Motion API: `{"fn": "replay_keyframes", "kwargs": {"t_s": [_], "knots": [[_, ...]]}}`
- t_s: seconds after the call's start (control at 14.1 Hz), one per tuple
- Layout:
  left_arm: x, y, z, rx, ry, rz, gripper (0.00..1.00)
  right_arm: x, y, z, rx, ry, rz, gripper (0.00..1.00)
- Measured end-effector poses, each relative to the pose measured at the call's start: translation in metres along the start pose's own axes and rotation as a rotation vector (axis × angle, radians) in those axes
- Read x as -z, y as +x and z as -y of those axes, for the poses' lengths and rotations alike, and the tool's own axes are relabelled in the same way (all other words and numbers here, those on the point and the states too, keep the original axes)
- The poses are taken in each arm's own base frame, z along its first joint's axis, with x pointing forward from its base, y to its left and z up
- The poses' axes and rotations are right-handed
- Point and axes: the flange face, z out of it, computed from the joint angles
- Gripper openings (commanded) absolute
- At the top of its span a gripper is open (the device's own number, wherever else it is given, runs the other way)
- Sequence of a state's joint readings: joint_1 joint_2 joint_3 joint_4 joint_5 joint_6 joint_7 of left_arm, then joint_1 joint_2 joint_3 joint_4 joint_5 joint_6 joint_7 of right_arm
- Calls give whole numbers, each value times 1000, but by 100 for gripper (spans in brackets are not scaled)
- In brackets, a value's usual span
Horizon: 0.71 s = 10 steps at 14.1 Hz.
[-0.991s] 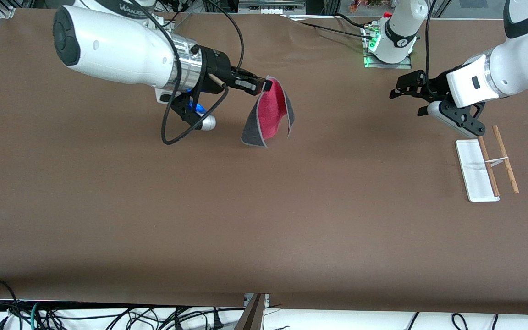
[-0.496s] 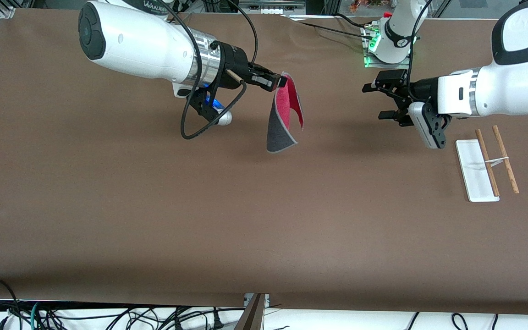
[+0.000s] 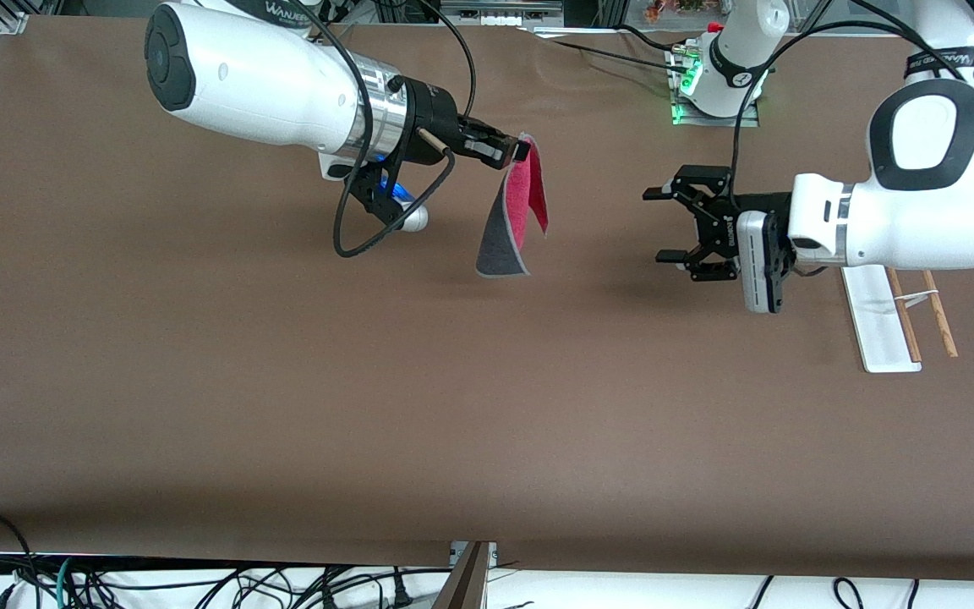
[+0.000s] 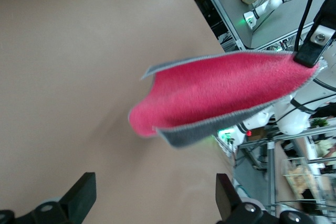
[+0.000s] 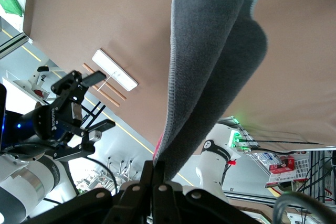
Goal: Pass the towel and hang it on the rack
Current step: 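Move the open left gripper toward the towel held by the right gripper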
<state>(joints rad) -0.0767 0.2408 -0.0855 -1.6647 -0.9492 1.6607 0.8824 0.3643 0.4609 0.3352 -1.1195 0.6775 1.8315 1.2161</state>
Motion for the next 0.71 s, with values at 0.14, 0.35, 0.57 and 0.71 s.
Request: {"fn": "replay_keyframes", "kwargs": {"t_s": [0.14, 0.35, 0.57, 0.71], "knots": [[-17, 12, 1, -129, 10, -46, 100, 0, 0, 0, 0, 0, 0, 0], [-54, 19, 19, -337, -33, -110, 100, -1, 0, 0, -1, -1, 1, 0], [-80, 19, 35, -420, -41, -129, 99, -2, 2, 0, -4, -3, 1, 0], [-87, 26, 36, -453, -34, -179, 99, -3, 2, 0, -4, -3, 2, 0]]}}
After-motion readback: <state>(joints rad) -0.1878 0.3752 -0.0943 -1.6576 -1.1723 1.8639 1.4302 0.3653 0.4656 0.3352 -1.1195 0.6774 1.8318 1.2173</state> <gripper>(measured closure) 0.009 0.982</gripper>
